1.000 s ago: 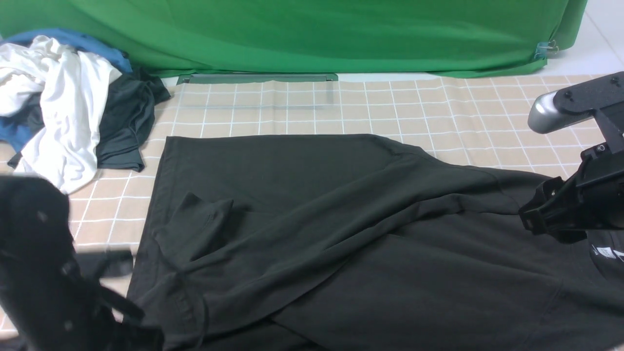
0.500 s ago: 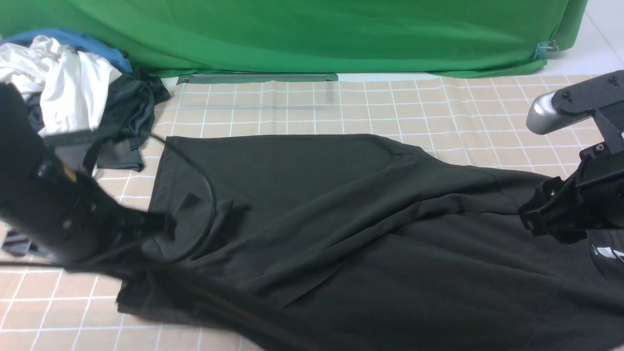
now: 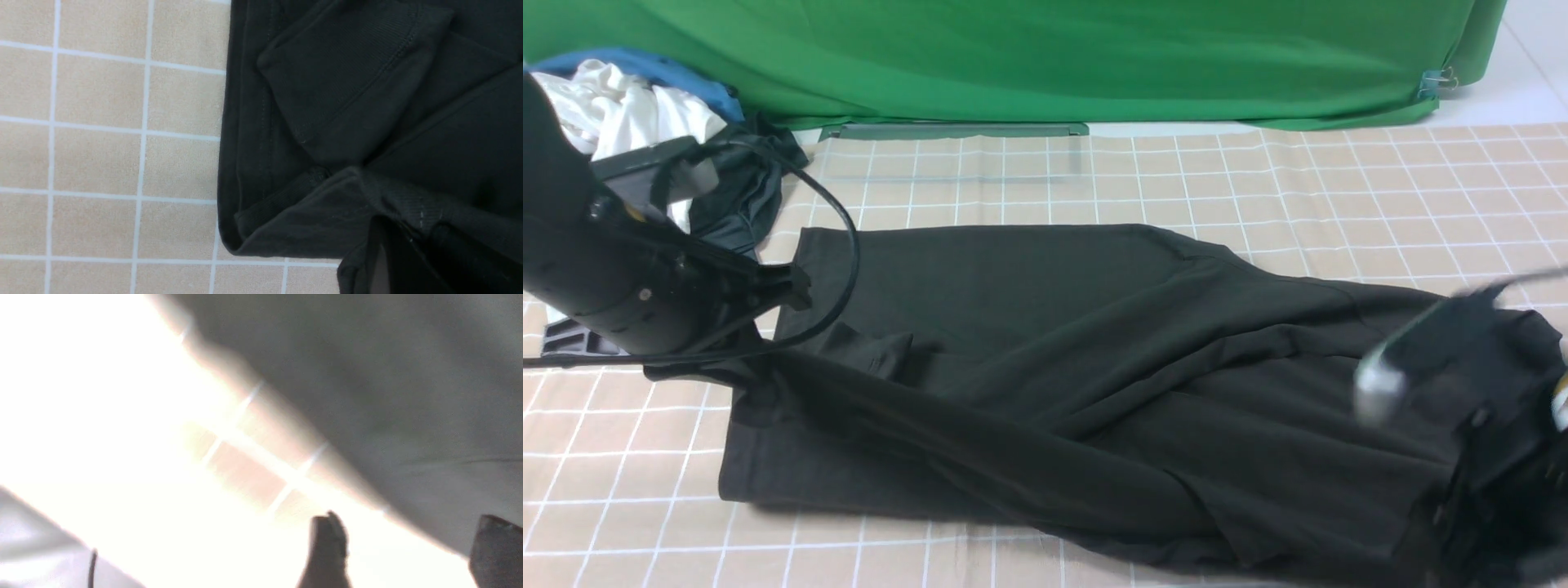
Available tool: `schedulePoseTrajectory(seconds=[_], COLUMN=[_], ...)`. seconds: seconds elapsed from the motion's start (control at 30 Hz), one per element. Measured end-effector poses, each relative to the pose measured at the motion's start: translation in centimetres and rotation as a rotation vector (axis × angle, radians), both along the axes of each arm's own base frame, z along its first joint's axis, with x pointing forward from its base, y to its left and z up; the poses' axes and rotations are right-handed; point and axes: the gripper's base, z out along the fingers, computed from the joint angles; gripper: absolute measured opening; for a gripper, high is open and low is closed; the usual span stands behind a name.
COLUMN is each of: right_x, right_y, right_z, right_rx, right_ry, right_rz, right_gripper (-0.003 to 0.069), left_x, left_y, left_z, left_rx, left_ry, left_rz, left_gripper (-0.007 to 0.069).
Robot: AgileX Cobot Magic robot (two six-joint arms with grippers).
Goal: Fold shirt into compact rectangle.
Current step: 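Grasp the near edge of the shirt at its hem and shoulder corners, then fold the black garment in half by bringing its near edge over to the far edge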
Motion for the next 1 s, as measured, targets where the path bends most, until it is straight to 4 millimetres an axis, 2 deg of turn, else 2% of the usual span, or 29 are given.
schedulePoseTrajectory(seconds=[0.1, 0.17, 0.33, 0.5, 0.57, 0.6, 0.7, 0.73, 0.77, 0.8, 0.93, 1.0], right_x=[-0.4, -0.4, 1.0, 1.4, 1.5, 1.6, 2.0, 2.1, 2.3, 2.5, 4.1, 5.6], right_y=[1.1, 1.6, 2.5, 2.7, 2.9, 2.9, 3.0, 3.1, 3.1, 3.1, 3.0, 2.5], right_z=[-2.3, -3.2, -4.4, -6.1, -6.9, -7.3, -7.3, -7.0, -6.7, -6.0, -3.1, -1.4], right_rx=[-0.024, -0.028, -0.008, -0.052, -0.07, -0.076, -0.083, -0.086, -0.087, -0.097, -0.119, -0.121], right_ry=[0.022, 0.009, -0.066, -0.016, 0.004, 0.014, 0.003, -0.004, -0.017, -0.038, -0.165, -0.232], right_rz=[0.071, 0.092, 0.09, 0.144, 0.16, 0.162, 0.171, 0.174, 0.18, 0.195, 0.191, 0.162], right_gripper=[0.0598, 0.0621, 0.0582, 0.0556, 0.0519, 0.0469, 0.0267, 0.0145, 0.0106, 0.0084, 0.0082, 0.0082], left_x=[0.2, 0.2, 0.2, 0.4, 0.4, 0.4, 0.4, 0.5, 0.7, 0.9, 1.9, 2.9], left_y=[0.1, 0.1, 0.1, 0.0, 0.0, -0.1, -0.1, -0.1, -0.2, -0.2, -0.4, -0.3], left_z=[-0.2, -0.2, -0.2, -0.1, 0.0, 0.0, 0.0, 0.1, 0.4, 1.0, 3.2, 4.3], left_rx=[-0.001, 0.0, 0.003, -0.006, -0.019, -0.021, -0.023, -0.029, -0.036, -0.042, -0.05, -0.044], left_ry=[0.006, 0.003, -0.003, -0.023, -0.028, -0.027, -0.03, -0.033, -0.04, -0.054, -0.129, -0.162], left_rz=[-0.006, -0.016, -0.031, -0.029, -0.024, -0.023, -0.022, -0.02, -0.019, -0.019, -0.018, -0.004], left_gripper=[0.002, 0.002, 0.002, 0.002, 0.002, 0.002, 0.002, 0.002, 0.002, 0.002, 0.002, 0.002])
